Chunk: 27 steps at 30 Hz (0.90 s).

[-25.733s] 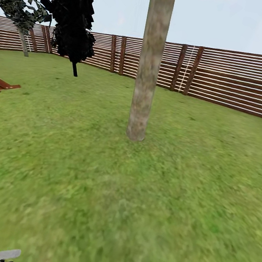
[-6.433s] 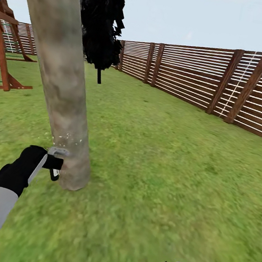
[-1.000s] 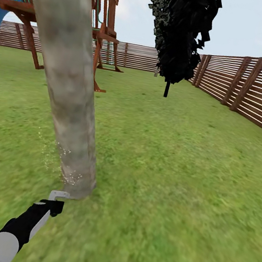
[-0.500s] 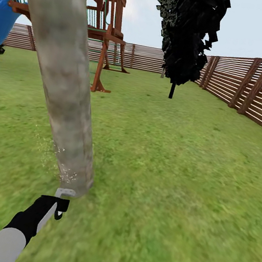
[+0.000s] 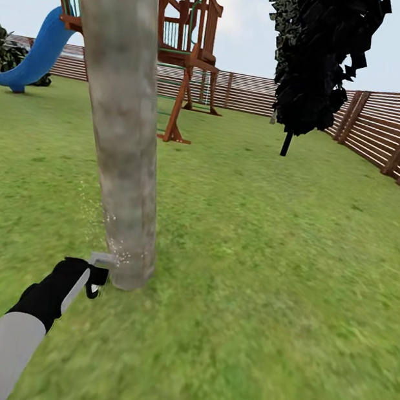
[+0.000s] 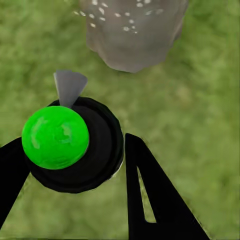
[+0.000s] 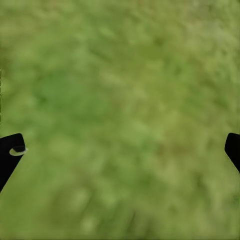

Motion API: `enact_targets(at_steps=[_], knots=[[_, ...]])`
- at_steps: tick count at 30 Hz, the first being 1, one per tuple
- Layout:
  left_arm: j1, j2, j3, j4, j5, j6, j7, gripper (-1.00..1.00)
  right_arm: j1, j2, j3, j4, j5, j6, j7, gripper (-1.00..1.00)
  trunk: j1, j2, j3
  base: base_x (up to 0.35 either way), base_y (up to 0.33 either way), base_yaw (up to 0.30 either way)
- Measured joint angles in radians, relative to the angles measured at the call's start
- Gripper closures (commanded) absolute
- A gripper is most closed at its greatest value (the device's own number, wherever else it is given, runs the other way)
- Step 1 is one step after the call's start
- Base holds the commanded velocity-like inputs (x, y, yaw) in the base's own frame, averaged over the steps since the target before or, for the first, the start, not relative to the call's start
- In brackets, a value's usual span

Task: In the garden, pick up the pesticide atomizer on the floor and spray pesticide onto both trees until each tree trunk is fully covered.

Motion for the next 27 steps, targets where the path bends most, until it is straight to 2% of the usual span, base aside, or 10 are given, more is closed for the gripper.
enact_targets(at_steps=[3, 7, 8, 9, 10, 12, 17, 19, 25, 27], knots=[[-0.017, 0.05, 0.0, 0.007, 0.013, 0.006, -0.002, 1.0, 0.0, -0.001, 0.0, 0.0, 0.0, 0.0, 0.0, -1.0, 0.0, 0.0, 0.0, 0.0, -0.003, 0.005], [-0.077, -0.064, -0.008, 0.041, 0.013, 0.018, 0.004, 1.0, 0.0, -0.004, 0.0, 0.0, 0.0, 0.0, 0.0, -1.0, 0.0, 0.0, 0.0, 0.0, 0.0, 0.0], [-0.079, -0.05, -0.004, 0.042, -0.002, 0.019, 0.003, 1.0, 0.0, -0.006, 0.0, 0.0, 0.0, 0.0, 0.0, -1.0, 0.0, 0.0, 0.0, 0.0, 0.0, 0.0], [-0.077, 0.002, -0.001, 0.043, 0.034, 0.019, -0.001, 1.0, 0.0, -0.013, -0.001, 0.0, 0.0, 0.0, 0.0, -1.0, 0.0, 0.0, 0.0, 0.0, 0.0, 0.0], [-0.077, 0.056, 0.001, 0.042, -0.007, 0.021, -0.001, 1.0, 0.0, -0.014, 0.0, 0.0, 0.0, 0.0, 0.0, -1.0, 0.0, 0.0, 0.0, 0.0, 0.0, 0.0], [-0.069, 0.075, -0.006, 0.038, 0.012, 0.02, -0.002, 1.0, 0.0, -0.016, 0.0, 0.0, 0.0, 0.0, 0.0, -1.0, 0.0, 0.0, 0.0, 0.0, 0.0, 0.0], [-0.08, -0.033, -0.051, 0.029, 0.026, 0.018, -0.001, 1.0, 0.0, -0.016, 0.0, 0.0, 0.0, 0.001, 0.0, -1.0, 0.0, 0.0, 0.0, 0.0, 0.0, 0.0], [-0.108, -0.042, -0.055, 0.027, 0.014, 0.021, 0.0, 1.0, 0.0, -0.016, 0.0, 0.0, 0.0, 0.001, 0.0, -1.0, 0.0, 0.0, 0.0, 0.0, 0.0, 0.0], [-0.176, 0.058, -0.047, 0.026, 0.01, 0.109, -0.003, 1.0, 0.0, -0.015, 0.0, 0.0, 0.0, 0.0, 0.0, -1.0, 0.0, 0.0, 0.0, 0.0, 0.0, 0.0], [-0.181, 0.058, -0.051, 0.024, 0.024, 0.111, -0.002, 1.0, 0.0, -0.015, 0.0, 0.0, 0.0, 0.0, 0.0, -1.0, 0.0, 0.0, 0.0, 0.0, 0.0, 0.0]])
